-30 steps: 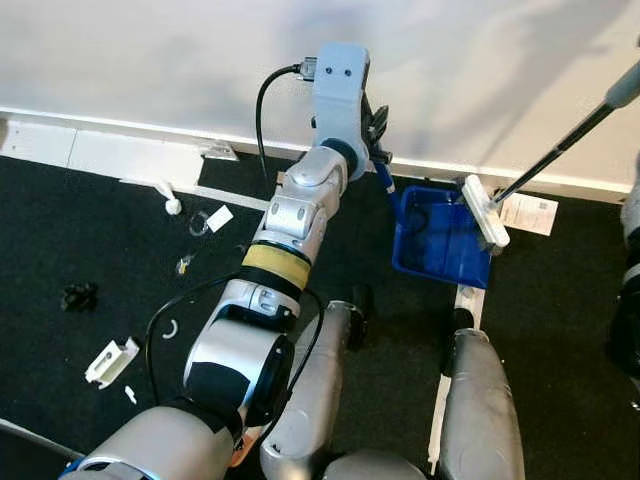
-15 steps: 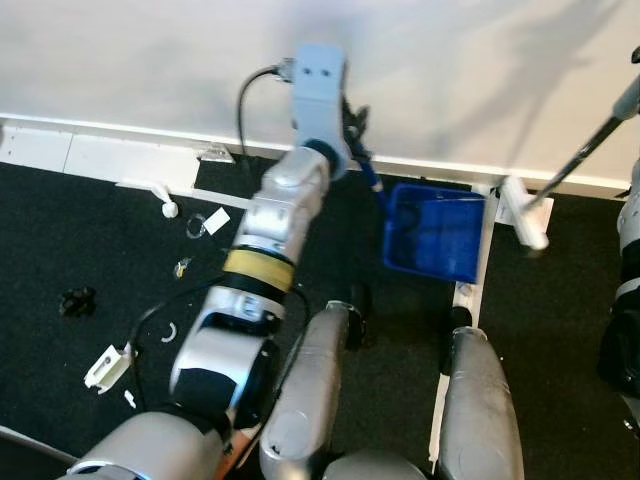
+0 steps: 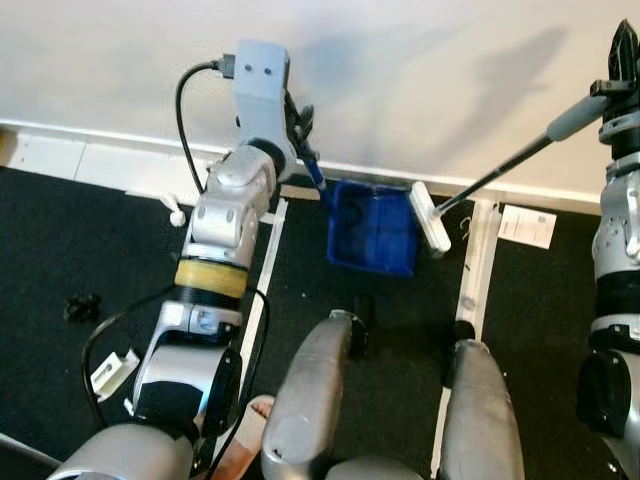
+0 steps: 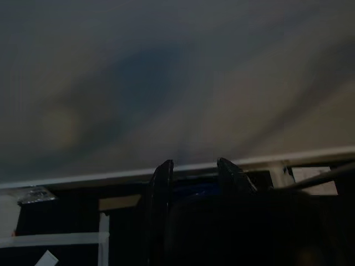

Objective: Sweep floor

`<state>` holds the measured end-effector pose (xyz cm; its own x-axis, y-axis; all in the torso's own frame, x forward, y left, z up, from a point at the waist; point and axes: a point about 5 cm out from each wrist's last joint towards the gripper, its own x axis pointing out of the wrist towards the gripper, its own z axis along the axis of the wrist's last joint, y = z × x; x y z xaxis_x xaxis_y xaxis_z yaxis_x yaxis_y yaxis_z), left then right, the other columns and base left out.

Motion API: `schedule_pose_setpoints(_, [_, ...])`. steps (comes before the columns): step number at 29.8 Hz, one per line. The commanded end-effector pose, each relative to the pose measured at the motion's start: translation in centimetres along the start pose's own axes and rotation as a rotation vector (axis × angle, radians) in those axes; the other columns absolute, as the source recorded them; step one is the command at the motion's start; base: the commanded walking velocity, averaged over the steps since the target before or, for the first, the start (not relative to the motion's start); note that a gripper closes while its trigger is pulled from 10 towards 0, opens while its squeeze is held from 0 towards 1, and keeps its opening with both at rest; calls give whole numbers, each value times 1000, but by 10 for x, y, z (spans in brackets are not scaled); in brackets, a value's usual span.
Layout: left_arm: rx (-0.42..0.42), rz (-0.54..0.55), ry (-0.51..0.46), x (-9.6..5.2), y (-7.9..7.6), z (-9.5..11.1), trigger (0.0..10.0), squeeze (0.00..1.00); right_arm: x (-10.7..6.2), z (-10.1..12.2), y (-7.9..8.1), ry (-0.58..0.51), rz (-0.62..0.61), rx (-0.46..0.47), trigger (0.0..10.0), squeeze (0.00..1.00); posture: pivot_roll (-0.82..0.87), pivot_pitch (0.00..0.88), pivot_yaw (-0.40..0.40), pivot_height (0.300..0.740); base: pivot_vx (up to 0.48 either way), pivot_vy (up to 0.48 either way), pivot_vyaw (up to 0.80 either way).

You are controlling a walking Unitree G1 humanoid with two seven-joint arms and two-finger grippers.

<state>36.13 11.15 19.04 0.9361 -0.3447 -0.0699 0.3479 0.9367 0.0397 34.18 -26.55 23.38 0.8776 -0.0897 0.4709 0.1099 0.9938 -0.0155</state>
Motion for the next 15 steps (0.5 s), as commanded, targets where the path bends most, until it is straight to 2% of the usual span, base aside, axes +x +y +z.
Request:
schedule_pose_setpoints(1, [37,38,6,-6,8,-2,10000,0,-1,7,6,-28,13,-6,10000,0,-40,225,197,740,0,0,0])
schedule_pose_setpoints(8, [61,54,9,-10,14,-5,10000,0,-4,17,3,-35,9,-43,10000,0,-61,189,193,740,0,0,0])
schedule_pose_setpoints(12, [46,62,22,-12,16,-10,10000,0,-14,13,-3,1,-13,-56,10000,0,-72,183,197,740,0,0,0])
schedule_pose_setpoints(15, [24,32,44,-12,3,-19,10000,0,-29,0,-5,57,-35,-55,10000,0,-80,187,205,740,0,0,0])
